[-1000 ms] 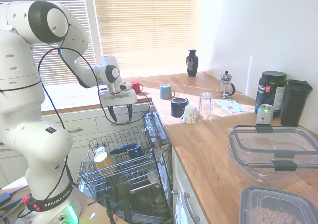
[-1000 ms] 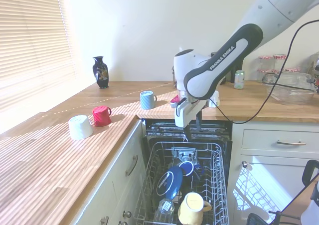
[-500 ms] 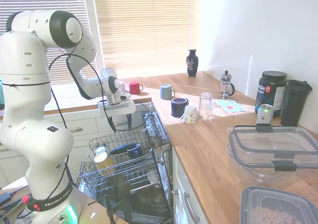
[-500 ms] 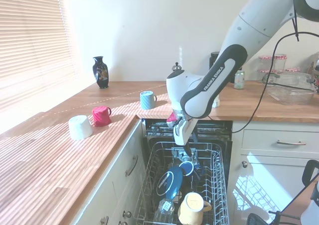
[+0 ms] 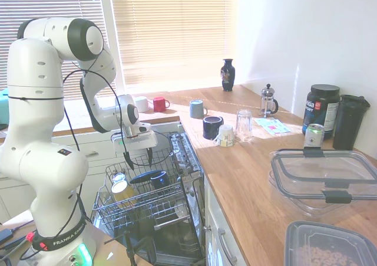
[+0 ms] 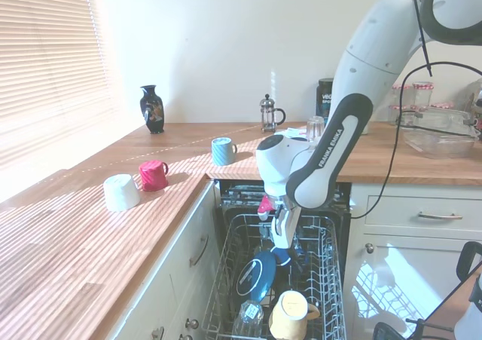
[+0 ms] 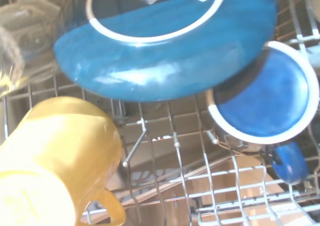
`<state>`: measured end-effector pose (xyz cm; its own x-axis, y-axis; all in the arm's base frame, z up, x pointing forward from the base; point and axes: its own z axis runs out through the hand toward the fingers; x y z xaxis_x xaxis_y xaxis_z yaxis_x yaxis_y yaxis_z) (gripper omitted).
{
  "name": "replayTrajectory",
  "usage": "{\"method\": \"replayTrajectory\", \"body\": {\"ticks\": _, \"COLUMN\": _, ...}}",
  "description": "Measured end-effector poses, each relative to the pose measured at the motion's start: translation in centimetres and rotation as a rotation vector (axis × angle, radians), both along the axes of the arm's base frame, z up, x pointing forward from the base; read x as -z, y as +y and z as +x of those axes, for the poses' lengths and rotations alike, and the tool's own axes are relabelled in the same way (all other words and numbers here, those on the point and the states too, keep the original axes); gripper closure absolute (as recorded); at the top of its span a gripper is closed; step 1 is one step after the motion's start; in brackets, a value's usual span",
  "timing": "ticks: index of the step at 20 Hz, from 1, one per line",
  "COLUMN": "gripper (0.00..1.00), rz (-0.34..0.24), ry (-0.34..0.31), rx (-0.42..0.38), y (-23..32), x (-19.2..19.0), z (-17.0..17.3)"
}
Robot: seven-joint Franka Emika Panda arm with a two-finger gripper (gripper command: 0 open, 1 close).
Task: Unload the blue mug from the dishwasher
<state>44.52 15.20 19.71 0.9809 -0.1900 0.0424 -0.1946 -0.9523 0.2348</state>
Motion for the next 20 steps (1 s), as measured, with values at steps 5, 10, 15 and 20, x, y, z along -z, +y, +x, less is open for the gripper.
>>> {"method": "replayTrajectory", "body": {"ticks": 5, "gripper": 0.00, "rz": -0.046, "ry": -0.012, "rx": -0.050, "y": -1.1, "x": 1.0, "z": 0.1}}
{"method": "replayTrajectory", "body": {"ticks": 10, "gripper": 0.00, "rz": -0.060, "ry": -0.030, "rx": -0.122, "y": -1.4, "x": 1.9, "z": 0.1}}
{"method": "replayTrajectory", "body": {"ticks": 15, "gripper": 0.00, "rz": -0.052, "ry": -0.033, "rx": -0.146, "y": -2.3, "x": 3.9, "z": 0.3}}
{"method": "replayTrajectory", "body": {"ticks": 20, "gripper": 0.00, "rz": -0.079, "ry": -0.071, "rx": -0.178, "y": -3.0, "x": 5.4, "z": 1.5}}
